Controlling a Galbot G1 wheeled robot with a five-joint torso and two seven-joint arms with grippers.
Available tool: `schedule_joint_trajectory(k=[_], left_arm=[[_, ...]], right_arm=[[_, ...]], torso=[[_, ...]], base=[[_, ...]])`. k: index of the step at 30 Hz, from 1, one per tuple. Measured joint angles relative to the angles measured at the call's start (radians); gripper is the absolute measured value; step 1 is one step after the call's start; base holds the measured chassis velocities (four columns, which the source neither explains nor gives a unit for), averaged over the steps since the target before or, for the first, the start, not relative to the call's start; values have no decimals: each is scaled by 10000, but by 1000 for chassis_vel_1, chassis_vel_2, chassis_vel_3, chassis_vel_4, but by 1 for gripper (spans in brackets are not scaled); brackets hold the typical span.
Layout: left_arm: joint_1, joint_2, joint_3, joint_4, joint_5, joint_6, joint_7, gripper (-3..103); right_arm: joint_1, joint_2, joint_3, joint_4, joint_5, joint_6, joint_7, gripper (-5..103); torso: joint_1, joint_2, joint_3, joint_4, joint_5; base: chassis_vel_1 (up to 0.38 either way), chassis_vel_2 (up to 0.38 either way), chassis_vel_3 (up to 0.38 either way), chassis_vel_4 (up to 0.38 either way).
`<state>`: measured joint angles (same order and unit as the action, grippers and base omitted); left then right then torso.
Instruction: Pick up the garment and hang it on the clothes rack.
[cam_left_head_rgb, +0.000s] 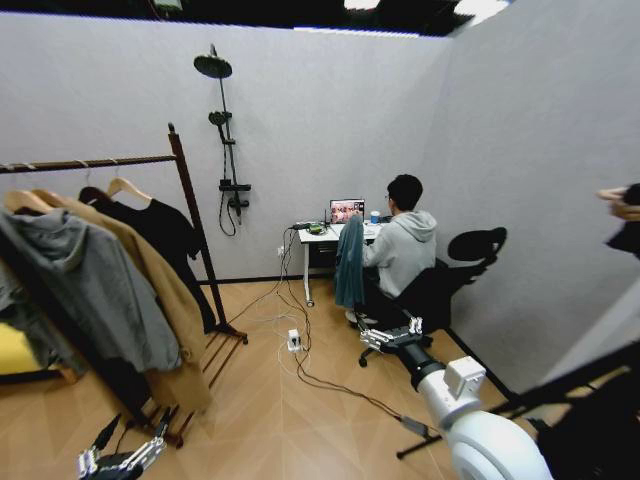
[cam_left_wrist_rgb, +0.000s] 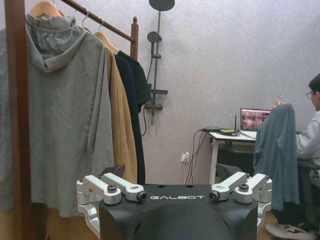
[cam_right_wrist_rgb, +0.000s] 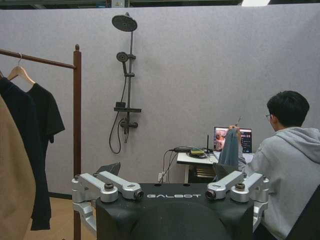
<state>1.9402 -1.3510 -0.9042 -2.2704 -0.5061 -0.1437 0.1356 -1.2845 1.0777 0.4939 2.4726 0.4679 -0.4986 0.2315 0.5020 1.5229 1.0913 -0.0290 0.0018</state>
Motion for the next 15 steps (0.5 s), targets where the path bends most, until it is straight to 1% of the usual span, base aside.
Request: schedule_joint_trajectory(k=[2,3,4,5,6,7,8,10,11,13,14,15], left_arm=[[0,1,-1,-1,0,0,-6,100],[0,1,0,2,0,0,-8,100],[0,1,0,2,0,0,-8,100],[0,1,-1,0,0,0,-8,100],[0,1,-1,0,0,0,-8,100],[0,1,0,-1,0,0,-2,100],[0,1,-1,1,0,0,-11,100],[0,1,-1,2,0,0,-11,100],[1,0,-2,1,0,0,-9,100],[0,0,-1,0,0,0,-7,100],[1,0,-1,1,0,0,-7,100],[1,0,-2,1,0,0,-10,100]], right_arm=[[7,-4,-24,4,-6,-1,0,100],[34,-13,-91,32,-20,-2,3,100],[34,-13,-91,32,-20,-2,3,100],[53,-20,-155,41,-24,7,17,100],[53,-20,-155,41,-24,7,17,100],[65,-39,-206,35,-26,56,25,100],[84,-55,-257,23,-28,133,25,100],[97,-65,-275,21,-29,160,26,100],[111,-67,-323,-3,-29,203,26,100],[117,-68,-345,-20,-37,212,27,100],[123,-53,-393,-28,-49,217,26,100],[138,-38,-443,-41,-53,286,26,100]], torso=[[3,0,-1,-1,-1],[2,2,-4,2,-41],[2,2,-4,2,-41],[0,2,-2,3,-9],[0,2,-2,3,-9],[5,-1,0,-1,0],[5,-1,-1,7,-33],[-1,3,-5,5,-38],[-7,6,-5,5,-9],[-6,4,-3,1,-9],[-7,6,-5,1,-19],[-7,7,-7,7,-23]], base=[[366,-332,-352,354],[343,-345,-338,362],[343,-345,-338,362],[384,-299,-290,367],[384,-299,-290,367],[384,-329,-363,367],[369,-329,-306,388],[341,-312,-306,367],[284,-227,-270,347],[284,-227,-253,216],[130,-202,-253,146],[37,3,-116,146]])
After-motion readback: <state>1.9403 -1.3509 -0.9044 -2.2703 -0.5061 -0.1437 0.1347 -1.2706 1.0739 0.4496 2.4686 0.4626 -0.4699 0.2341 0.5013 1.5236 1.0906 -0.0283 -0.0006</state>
